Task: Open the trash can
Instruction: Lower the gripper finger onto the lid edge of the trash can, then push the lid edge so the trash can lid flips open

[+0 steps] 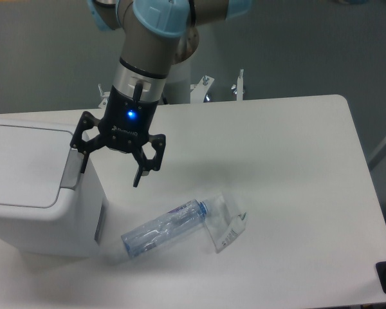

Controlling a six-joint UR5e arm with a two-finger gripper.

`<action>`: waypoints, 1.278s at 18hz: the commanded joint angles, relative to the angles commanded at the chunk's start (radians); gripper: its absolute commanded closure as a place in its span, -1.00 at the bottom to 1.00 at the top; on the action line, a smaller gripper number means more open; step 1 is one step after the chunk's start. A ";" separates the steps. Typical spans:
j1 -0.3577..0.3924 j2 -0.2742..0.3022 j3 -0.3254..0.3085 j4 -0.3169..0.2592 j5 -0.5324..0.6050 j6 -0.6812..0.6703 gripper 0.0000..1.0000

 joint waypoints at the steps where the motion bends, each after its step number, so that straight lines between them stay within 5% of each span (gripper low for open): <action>1: 0.000 0.000 0.000 0.002 0.000 0.002 -1.00; 23: -0.011 -0.014 -0.009 0.003 0.000 0.002 -1.00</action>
